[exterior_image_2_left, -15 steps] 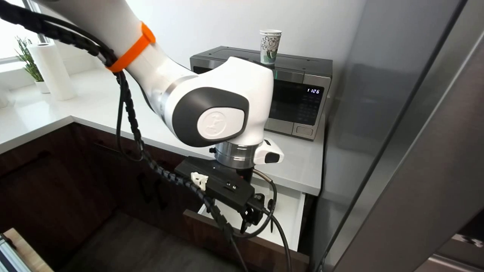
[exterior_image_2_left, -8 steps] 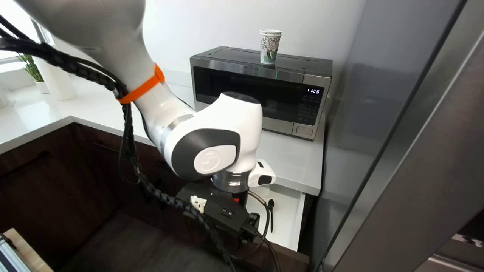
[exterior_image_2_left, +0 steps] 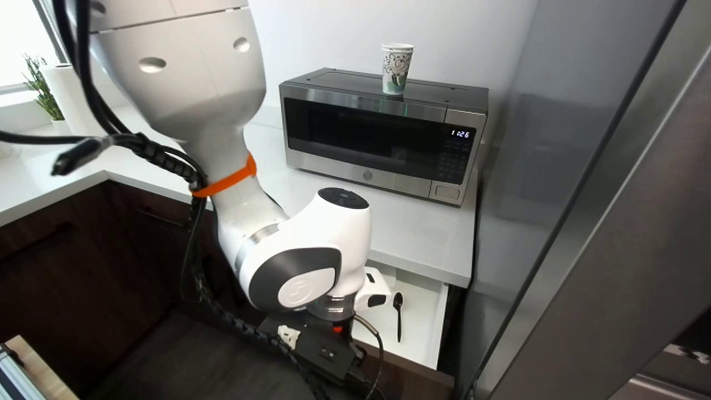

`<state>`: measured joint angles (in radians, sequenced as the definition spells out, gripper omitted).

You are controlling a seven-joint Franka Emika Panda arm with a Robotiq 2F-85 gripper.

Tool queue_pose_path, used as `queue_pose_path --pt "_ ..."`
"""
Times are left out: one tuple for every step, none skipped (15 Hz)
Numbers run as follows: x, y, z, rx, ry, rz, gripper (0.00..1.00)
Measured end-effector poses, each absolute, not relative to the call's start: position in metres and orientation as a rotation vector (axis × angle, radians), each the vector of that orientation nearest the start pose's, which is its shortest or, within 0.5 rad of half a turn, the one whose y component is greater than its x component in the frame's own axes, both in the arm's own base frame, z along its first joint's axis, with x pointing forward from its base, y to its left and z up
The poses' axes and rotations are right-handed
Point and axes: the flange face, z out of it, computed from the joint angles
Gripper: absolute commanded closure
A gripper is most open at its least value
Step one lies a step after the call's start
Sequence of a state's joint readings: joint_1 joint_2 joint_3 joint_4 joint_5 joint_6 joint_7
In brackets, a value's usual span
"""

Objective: Close the drawer

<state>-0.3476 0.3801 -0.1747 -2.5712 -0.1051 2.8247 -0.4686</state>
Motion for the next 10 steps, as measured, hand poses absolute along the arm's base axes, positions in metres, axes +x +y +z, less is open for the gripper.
queue_pose_path --pt "0.365 -0.212 0.114 -3.150 -0.106 0.207 1.00" --pt "0.367 -0.212 0.111 -3.150 -0.127 0.166 1.00" --pt "0.369 -0.211 0.107 -3.149 -0.155 0.124 1.00" --pt "0.371 -0.211 0.104 -3.145 -0.181 0.087 1.00" --pt "0.373 -0.210 0.102 -3.138 -0.209 0.044 1.00" --pt "0.376 -0.209 0.100 -3.129 -0.234 -0.001 1.00" --pt "0.378 -0.208 0.099 -3.118 -0.256 -0.042 1.00" --pt "0.381 -0.207 0.097 -3.105 -0.273 -0.082 1.00" --pt "0.381 -0.208 0.095 -3.092 -0.283 -0.109 1.00" --pt "0.382 -0.209 0.093 -3.079 -0.295 -0.140 1.00"
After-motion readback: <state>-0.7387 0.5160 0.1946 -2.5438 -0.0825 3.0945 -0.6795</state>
